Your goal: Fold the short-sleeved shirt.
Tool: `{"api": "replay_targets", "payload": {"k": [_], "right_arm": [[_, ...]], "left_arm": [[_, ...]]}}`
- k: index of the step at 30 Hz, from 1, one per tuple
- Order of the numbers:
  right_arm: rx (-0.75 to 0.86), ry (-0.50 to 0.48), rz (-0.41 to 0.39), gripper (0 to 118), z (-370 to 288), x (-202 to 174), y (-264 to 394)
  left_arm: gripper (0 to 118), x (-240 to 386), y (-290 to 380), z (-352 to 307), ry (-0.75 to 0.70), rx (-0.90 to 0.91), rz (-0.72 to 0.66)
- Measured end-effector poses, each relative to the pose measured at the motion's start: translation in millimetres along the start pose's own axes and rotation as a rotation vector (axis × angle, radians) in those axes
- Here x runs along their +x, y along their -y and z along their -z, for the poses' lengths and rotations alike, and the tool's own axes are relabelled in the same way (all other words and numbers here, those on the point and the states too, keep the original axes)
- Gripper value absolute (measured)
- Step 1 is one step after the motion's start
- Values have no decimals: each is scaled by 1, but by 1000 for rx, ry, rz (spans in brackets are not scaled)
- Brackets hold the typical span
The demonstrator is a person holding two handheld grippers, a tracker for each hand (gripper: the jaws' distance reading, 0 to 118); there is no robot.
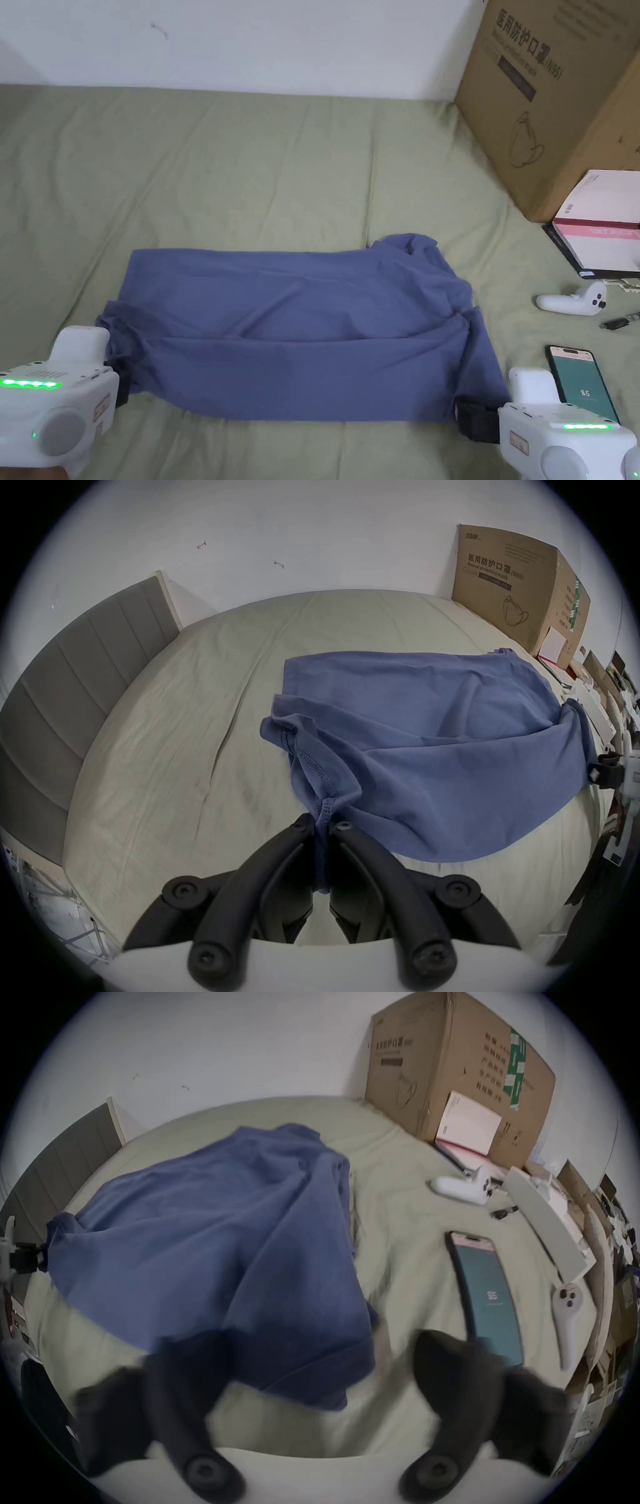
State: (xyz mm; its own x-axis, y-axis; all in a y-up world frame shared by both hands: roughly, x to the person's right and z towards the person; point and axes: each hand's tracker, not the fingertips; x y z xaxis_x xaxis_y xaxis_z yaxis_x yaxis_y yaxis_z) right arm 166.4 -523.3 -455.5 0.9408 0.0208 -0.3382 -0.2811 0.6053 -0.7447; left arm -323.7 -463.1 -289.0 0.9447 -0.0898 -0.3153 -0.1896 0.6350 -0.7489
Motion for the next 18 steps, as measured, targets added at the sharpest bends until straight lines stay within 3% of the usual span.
{"api": "replay_targets", "payload": {"k": [1, 2, 4, 8, 18], "right_arm": [[1, -9, 19, 48, 2, 1, 0], [3, -47, 53, 16, 2, 2, 0], [7, -120, 125, 11, -6, 2, -3], [25, -108, 114, 11, -37, 8, -18], [52, -195, 92, 10, -151, 19, -38]], "left_arm": [[6, 0, 2, 2, 2, -10, -5], [5, 0, 5, 6, 17, -33, -15], [5, -5, 7, 13, 27, -71, -42], [5, -9, 3, -2, 32, -67, -50], [5, -36, -8, -101, 143, -9, -70]]}}
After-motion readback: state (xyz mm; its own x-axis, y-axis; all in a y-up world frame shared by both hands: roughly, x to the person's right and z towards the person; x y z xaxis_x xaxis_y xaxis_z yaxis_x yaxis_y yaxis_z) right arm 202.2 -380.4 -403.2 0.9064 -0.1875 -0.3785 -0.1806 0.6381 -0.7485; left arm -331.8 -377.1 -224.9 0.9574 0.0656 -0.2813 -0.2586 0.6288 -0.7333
